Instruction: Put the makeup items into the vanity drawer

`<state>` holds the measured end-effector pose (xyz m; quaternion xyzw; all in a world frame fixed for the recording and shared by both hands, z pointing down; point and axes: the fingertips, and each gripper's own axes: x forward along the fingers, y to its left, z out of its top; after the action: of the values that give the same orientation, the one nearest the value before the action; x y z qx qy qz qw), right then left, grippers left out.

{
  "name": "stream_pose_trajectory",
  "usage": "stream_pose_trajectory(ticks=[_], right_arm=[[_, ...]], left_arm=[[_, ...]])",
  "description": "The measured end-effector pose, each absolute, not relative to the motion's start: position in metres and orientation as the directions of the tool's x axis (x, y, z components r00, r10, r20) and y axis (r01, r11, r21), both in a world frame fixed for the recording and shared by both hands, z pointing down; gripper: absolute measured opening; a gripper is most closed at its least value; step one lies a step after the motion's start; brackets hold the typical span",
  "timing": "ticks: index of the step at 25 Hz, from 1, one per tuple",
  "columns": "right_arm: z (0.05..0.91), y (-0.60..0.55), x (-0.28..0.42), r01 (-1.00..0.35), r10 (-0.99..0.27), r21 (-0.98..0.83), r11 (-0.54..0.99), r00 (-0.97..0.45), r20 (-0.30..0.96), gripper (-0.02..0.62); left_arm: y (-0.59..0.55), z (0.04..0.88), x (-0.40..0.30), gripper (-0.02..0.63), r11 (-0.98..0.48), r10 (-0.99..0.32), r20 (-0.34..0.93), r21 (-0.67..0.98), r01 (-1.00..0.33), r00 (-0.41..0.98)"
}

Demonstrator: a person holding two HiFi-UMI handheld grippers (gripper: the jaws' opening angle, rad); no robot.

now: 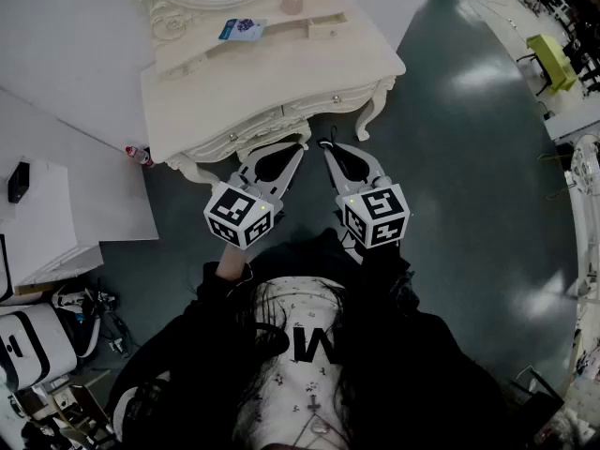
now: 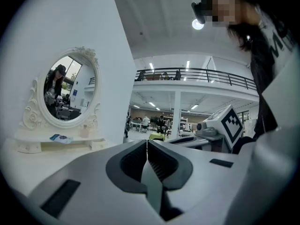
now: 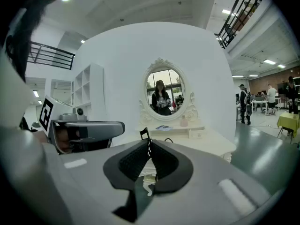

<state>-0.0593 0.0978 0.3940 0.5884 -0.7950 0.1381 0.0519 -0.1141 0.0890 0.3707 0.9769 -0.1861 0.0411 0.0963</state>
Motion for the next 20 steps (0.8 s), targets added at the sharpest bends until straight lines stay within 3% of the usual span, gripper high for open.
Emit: stream_pose_trajectory(ticks=[20], right_arm=[[0.397,0.081,-0.001,-0.936,-0.908,-0.153,0.317,-0.346,0.235,0.032]], left_arm=[[0.075,0.375,-0.057,0.000,-0.890,-0.406,0.126,0.172,-0.423,0.905]])
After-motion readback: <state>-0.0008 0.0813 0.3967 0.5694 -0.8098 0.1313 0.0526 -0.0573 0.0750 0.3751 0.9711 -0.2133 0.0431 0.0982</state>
